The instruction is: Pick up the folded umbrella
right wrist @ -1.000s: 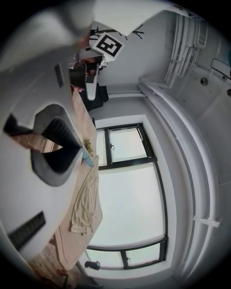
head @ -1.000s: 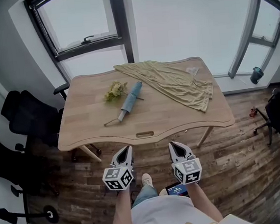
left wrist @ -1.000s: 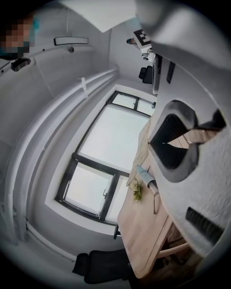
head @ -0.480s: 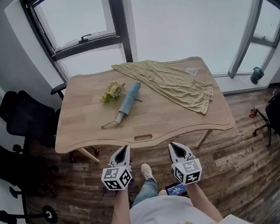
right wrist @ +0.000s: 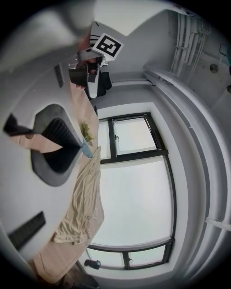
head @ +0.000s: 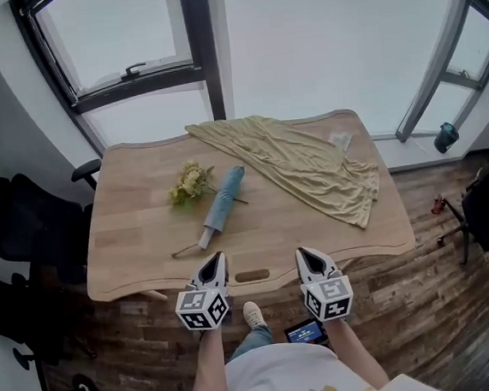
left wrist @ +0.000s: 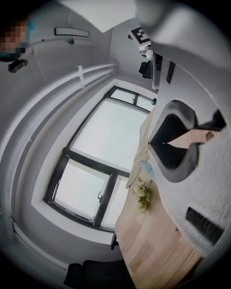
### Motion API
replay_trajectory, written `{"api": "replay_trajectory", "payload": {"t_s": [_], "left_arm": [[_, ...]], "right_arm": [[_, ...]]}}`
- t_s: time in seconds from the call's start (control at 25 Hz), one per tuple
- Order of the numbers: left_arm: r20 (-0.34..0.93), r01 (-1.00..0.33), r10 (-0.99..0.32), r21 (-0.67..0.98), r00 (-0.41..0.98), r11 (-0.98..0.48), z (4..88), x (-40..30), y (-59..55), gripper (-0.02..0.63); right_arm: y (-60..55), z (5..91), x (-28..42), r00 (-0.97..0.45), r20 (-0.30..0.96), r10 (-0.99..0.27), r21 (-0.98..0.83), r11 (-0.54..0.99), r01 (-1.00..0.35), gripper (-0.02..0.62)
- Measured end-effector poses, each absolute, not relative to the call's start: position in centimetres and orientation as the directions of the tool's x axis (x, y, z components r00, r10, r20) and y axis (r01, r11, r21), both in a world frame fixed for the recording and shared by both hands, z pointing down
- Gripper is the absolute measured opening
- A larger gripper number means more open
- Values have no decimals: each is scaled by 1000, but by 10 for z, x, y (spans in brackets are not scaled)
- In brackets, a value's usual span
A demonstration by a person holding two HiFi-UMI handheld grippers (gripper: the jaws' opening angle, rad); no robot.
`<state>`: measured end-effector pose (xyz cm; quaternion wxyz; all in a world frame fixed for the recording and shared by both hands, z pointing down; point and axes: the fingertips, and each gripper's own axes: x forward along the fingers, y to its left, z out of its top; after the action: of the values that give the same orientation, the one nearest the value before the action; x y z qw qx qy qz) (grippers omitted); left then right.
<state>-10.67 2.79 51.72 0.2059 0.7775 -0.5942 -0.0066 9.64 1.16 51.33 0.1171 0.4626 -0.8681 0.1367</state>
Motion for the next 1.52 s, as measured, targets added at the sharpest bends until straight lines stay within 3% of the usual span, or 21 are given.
{"api": "replay_trajectory", "payload": {"t_s": [0.48, 0.72, 1.52], "left_arm": [[276, -920, -897, 285, 346, -267, 531, -160, -93, 20], [275, -904, -891, 337, 362, -263, 537, -164, -113, 20], [338, -929, -875, 254, 347, -270, 549, -156, -156, 20]], "right_arm": [[-98, 524, 39, -509, 360, -782, -98, 511, -854, 11], [-113, 521, 48, -469, 365, -804, -84, 473, -877, 11], [-158, 538, 51, -486, 346, -802, -126, 474, -872, 11]]}}
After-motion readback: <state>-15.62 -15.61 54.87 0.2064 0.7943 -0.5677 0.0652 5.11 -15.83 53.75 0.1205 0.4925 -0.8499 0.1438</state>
